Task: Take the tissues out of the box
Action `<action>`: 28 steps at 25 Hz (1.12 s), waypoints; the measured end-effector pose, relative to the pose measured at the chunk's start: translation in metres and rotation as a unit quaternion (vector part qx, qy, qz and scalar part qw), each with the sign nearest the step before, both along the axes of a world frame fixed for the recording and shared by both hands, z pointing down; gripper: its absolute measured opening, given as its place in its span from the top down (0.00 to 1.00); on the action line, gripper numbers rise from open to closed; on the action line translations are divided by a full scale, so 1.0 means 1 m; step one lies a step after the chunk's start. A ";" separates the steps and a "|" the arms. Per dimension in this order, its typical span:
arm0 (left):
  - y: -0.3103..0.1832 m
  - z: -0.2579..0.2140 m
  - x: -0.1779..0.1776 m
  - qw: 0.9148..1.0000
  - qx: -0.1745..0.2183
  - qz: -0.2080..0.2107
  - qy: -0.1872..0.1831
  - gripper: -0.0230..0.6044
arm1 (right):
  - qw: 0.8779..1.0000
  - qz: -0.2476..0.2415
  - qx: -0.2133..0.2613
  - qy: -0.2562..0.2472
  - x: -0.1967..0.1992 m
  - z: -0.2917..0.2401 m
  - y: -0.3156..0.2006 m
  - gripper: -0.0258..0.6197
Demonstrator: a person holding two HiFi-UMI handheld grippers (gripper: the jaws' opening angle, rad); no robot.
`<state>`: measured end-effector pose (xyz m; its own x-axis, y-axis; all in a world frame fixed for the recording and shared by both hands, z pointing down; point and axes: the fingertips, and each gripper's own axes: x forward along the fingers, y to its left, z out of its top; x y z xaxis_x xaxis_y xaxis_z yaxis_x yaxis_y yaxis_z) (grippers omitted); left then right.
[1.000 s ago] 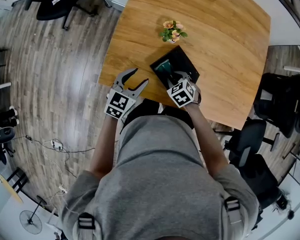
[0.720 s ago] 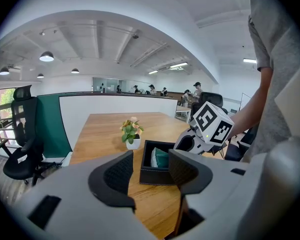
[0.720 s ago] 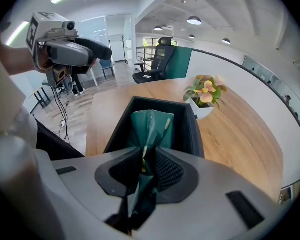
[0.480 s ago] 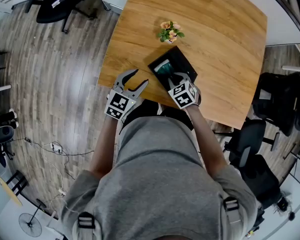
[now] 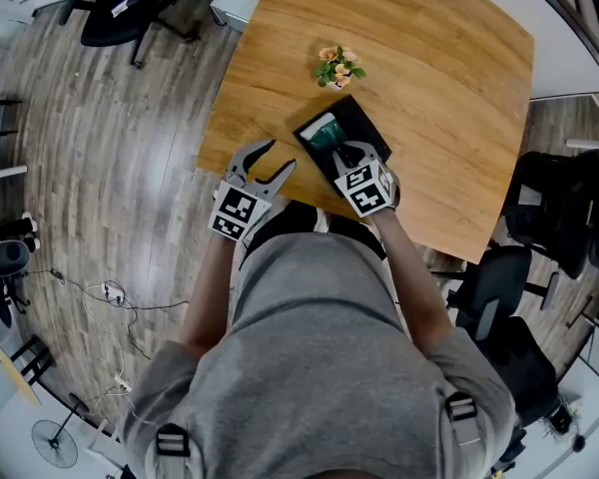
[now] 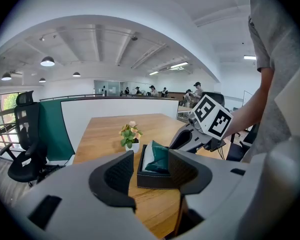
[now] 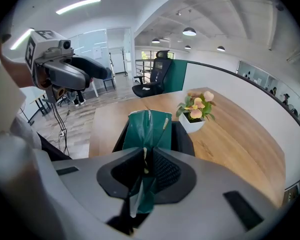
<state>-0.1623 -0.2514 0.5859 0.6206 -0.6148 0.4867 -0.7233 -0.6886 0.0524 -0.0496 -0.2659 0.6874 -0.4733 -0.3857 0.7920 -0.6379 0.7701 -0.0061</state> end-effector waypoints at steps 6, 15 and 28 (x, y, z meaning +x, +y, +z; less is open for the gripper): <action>0.006 -0.010 0.009 1.000 0.008 -0.015 -0.002 0.60 | 1.000 -0.007 -0.006 -0.016 0.004 -0.011 0.001 0.87; 0.020 -0.024 0.009 0.999 0.016 -0.045 -0.008 0.60 | 0.999 -0.028 0.018 -0.032 0.003 -0.038 -0.002 0.89; 0.048 -0.038 0.027 0.996 0.022 -0.082 -0.008 0.61 | 0.996 -0.060 0.039 -0.054 0.007 -0.064 0.011 0.92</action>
<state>-0.1350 -0.2036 0.5478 0.5022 -0.7284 0.4661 -0.8268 -0.5623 0.0121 -0.0424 -0.2545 0.6237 -0.5999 -0.3797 0.7042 -0.5403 0.8414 -0.0066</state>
